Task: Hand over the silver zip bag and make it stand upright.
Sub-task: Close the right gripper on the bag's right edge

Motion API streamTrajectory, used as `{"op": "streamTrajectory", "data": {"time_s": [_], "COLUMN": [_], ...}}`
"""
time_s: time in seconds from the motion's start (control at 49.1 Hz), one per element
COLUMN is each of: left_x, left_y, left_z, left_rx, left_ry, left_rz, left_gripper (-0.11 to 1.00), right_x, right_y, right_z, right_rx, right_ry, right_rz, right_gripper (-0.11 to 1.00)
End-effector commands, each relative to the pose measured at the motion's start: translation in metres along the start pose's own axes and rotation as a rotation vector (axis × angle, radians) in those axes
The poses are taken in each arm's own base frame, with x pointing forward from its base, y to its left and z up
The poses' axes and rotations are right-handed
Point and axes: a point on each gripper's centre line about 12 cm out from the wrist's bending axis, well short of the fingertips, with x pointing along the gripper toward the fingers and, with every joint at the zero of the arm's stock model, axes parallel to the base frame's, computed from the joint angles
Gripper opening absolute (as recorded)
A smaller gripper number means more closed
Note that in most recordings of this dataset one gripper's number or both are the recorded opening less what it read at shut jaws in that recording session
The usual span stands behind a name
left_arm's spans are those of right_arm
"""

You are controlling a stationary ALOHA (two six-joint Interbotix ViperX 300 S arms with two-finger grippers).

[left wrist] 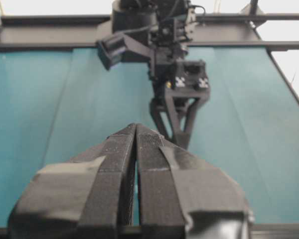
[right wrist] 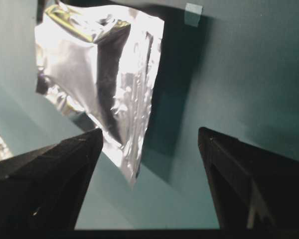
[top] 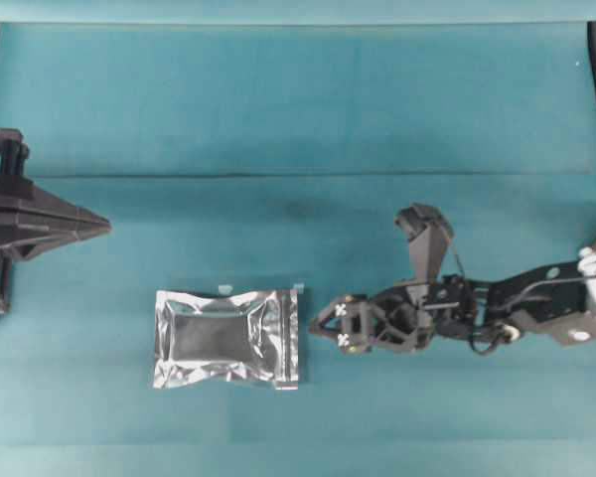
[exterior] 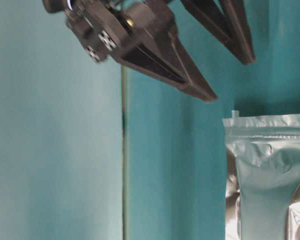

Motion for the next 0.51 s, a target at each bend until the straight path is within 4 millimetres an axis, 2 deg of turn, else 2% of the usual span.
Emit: {"op": "streamTrajectory", "data": {"time_s": [0.0,0.306,0.489], "left_x": [0.002,0.002,0.002], "left_y": [0.0,0.0,0.0], "left_z": [0.008,0.007,0.007], "left_rx": [0.005,0.0,0.0], "left_ry": [-0.02,-0.015,-0.015], "left_rz": [0.001,0.001,0.001], "left_gripper": [-0.01,-0.01,-0.01], "right_x": [0.007,0.038,0.049], "right_y": [0.006,0.01,0.011], "right_z": [-0.002,-0.009,-0.009], "right_rx": [0.015,0.014,0.013], "right_ry": [-0.003,-0.005,-0.016], "right_rz": [0.015,0.005,0.013], "right_gripper": [0.88,0.88,0.88]}}
